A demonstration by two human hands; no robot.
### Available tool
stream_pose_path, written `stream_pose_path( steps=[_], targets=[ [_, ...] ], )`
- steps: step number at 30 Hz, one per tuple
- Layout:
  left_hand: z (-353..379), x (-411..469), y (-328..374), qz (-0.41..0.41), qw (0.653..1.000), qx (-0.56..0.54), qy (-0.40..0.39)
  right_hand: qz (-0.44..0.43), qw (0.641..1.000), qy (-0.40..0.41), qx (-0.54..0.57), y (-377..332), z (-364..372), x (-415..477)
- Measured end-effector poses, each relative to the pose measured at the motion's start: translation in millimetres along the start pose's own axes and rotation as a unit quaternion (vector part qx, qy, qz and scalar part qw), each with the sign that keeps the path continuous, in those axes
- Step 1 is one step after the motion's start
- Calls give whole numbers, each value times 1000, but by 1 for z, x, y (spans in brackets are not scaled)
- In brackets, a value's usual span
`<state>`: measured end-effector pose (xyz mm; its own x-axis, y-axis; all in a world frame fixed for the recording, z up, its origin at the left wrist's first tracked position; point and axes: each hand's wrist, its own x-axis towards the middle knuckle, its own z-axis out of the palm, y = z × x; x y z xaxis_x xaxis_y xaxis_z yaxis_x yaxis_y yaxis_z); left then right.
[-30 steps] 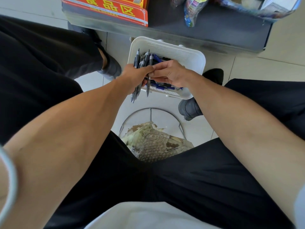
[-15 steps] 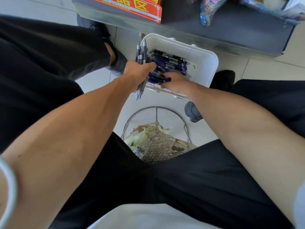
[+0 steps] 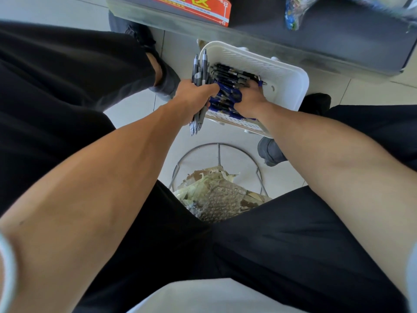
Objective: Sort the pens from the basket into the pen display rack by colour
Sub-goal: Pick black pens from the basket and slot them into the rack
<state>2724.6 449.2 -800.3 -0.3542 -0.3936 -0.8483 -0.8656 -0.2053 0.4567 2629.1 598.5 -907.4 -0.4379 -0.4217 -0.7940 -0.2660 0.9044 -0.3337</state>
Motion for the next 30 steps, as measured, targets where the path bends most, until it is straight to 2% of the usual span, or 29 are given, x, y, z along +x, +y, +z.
stream_pose_path(
  steps=[7,14,17,21,23,25,30],
  targets=[
    [-2,-2,3,-2,1000,-8,-9,36,993,-52,-99,-11,1,-2],
    [-4,-7,5,-12,999,-35,-21,37,997,-29,-58,-11,-2,-10],
    [-4,-10,5,-18,998,-56,-20,29,999,19,38,-7,-8,-17],
    [2,-15,2,-18,998,-63,-7,61,977,30,202,2,-18,-30],
    [5,-18,0,-14,999,-52,3,69,951,5,301,7,-22,-39],
    [9,-20,-1,-12,999,-41,11,71,905,-48,416,10,-30,-53],
    [18,-26,3,-3,999,-41,34,14,855,-146,498,7,-39,-75]
  ],
)
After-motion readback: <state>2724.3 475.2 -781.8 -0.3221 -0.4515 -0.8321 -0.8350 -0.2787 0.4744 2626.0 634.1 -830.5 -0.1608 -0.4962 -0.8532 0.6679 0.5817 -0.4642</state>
